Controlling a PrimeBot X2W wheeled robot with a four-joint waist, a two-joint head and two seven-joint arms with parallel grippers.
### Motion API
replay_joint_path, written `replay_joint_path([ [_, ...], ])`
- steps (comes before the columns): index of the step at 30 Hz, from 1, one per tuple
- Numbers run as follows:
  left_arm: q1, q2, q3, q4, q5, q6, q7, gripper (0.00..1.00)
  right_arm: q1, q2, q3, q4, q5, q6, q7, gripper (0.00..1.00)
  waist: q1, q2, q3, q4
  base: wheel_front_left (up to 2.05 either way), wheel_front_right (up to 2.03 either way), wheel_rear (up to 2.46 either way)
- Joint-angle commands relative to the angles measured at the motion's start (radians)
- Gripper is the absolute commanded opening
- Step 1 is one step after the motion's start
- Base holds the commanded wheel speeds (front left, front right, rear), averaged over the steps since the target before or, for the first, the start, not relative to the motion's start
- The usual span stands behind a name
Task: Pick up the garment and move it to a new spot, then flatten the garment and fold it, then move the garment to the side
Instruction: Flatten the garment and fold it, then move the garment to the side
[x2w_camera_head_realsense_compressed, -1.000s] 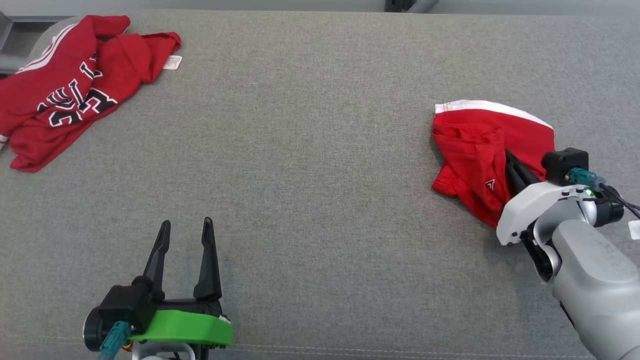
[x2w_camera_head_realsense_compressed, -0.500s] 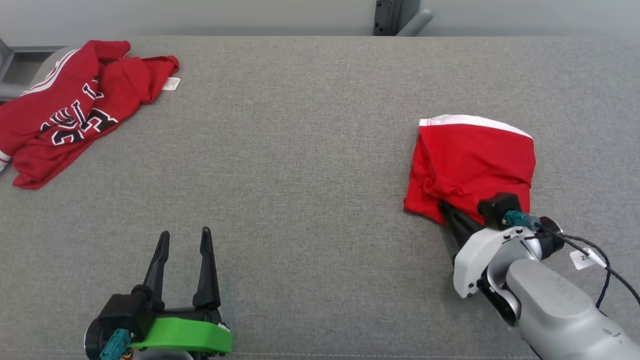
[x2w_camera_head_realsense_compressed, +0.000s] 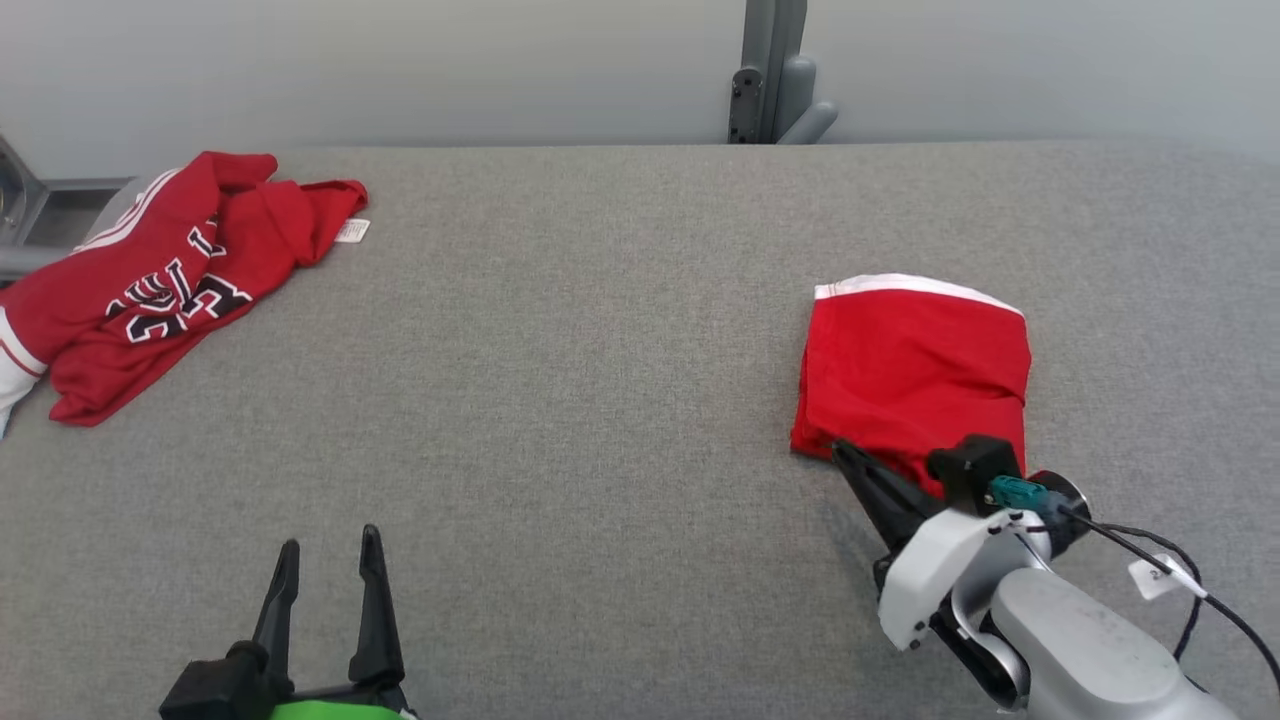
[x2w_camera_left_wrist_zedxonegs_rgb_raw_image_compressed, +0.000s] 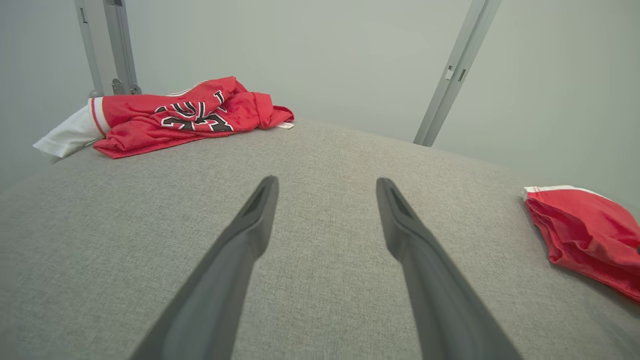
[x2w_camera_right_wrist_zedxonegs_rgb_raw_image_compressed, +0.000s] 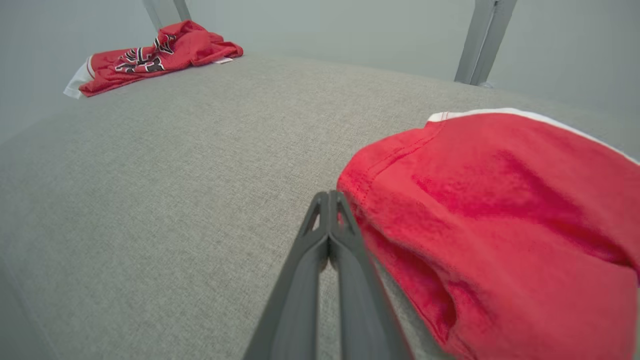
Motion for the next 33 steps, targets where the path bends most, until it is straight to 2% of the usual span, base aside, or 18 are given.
replay_joint_path([
  [1,0.019,0.000,0.008,-0.002,-0.004,-0.002,-0.003,1.00,0.022,-0.014,-0.020,-0.017,-0.014,-0.001,-0.003,0.00,0.0000,0.0000,-0.044,-0.025,0.00,0.00,0.00],
  [8,0.084,-0.001,0.052,-0.027,0.021,-0.007,-0.003,1.00,0.214,-0.056,-0.261,-0.197,-0.126,-0.001,-0.003,0.00,0.0000,0.0000,-0.092,-0.066,0.00,0.00,0.00],
  [10,0.092,-0.001,0.057,-0.027,0.027,-0.009,-0.003,1.00,0.266,-0.060,-0.334,-0.221,-0.167,-0.001,-0.003,0.46,0.0000,0.0000,-0.102,-0.073,0.00,0.00,0.00],
  [11,0.094,-0.001,0.063,-0.025,0.033,-0.009,-0.003,1.00,0.290,-0.057,-0.373,-0.230,-0.192,-0.001,-0.003,0.94,0.0000,0.0000,-0.105,-0.075,0.00,0.00,0.00],
  [12,0.096,-0.001,0.069,-0.023,0.039,-0.010,-0.003,1.00,0.314,-0.048,-0.412,-0.238,-0.216,-0.001,-0.003,1.00,0.0000,0.0000,-0.107,-0.076,0.00,0.00,0.00],
  [16,0.105,-0.001,0.087,0.003,0.055,-0.020,-0.003,1.00,0.396,0.005,-0.565,-0.263,-0.288,-0.001,-0.003,1.00,0.0000,0.0000,-0.108,-0.082,0.00,0.00,0.00],
  [23,0.075,0.001,0.055,0.081,0.088,-0.084,-0.003,1.00,0.485,0.100,-0.731,-0.290,-0.406,-0.001,-0.003,1.00,0.0000,0.0000,-0.093,-0.078,0.00,0.00,0.00],
  [26,0.055,0.008,0.036,0.109,0.093,-0.106,-0.003,1.00,0.505,0.126,-0.760,-0.301,-0.434,-0.001,-0.003,1.00,0.0000,0.0000,-0.087,-0.077,0.00,0.00,0.00],
  [33,0.038,0.011,0.042,0.135,0.094,-0.121,-0.003,1.00,0.512,0.154,-0.789,-0.317,-0.450,-0.002,-0.003,1.00,0.0000,0.0000,-0.082,-0.084,0.00,0.00,0.00],
])
